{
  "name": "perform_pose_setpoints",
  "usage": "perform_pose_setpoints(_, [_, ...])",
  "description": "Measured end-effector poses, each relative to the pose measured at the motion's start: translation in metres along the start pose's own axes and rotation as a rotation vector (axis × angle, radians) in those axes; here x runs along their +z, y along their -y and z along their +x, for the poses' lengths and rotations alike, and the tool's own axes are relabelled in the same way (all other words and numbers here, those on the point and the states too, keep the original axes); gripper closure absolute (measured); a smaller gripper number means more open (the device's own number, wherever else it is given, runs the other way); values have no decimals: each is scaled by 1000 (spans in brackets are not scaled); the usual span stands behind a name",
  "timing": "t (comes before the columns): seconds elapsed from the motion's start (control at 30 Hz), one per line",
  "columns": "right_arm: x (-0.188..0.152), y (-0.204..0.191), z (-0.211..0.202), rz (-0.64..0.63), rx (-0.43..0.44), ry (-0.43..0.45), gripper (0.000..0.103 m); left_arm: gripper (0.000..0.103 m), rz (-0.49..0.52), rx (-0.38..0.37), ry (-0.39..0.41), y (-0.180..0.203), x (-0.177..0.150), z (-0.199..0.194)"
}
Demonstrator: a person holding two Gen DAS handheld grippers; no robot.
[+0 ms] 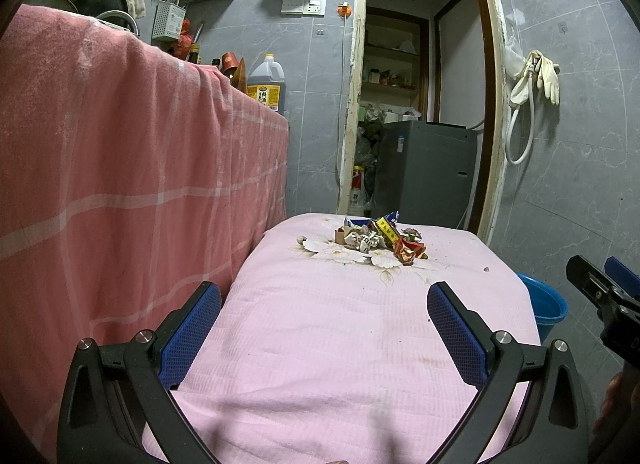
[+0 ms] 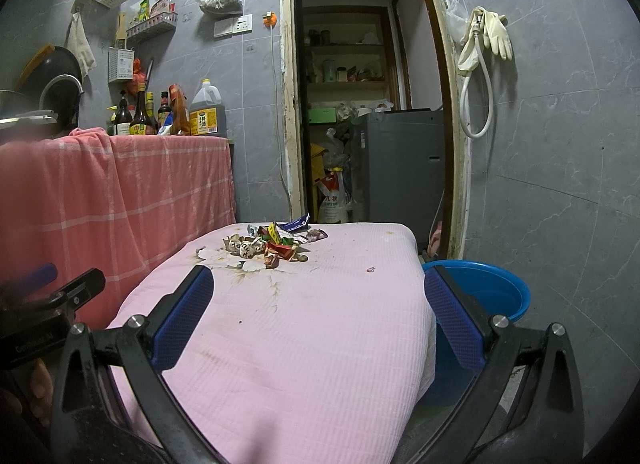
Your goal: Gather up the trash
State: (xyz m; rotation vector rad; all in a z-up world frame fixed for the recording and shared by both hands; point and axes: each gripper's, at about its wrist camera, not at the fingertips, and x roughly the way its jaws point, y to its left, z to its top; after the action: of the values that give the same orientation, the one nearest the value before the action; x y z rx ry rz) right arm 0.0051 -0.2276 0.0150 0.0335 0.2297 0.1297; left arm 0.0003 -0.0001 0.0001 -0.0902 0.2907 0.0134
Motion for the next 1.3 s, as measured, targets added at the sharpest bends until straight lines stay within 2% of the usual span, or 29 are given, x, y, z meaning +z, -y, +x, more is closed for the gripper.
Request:
perform_pose_setpoints(0.6, [-4,-1,-2,4,-2,-13,0,2,-2,9,-4,-4,-2,4])
perform_pose_setpoints(0.87, [3,0,8,14,0,-26,0,2,-21,29,-8,-8,2,12])
perform_pose_setpoints(1.3, [25,1,31,9,27,19,0,2,-38,39,-13,-11,21,32])
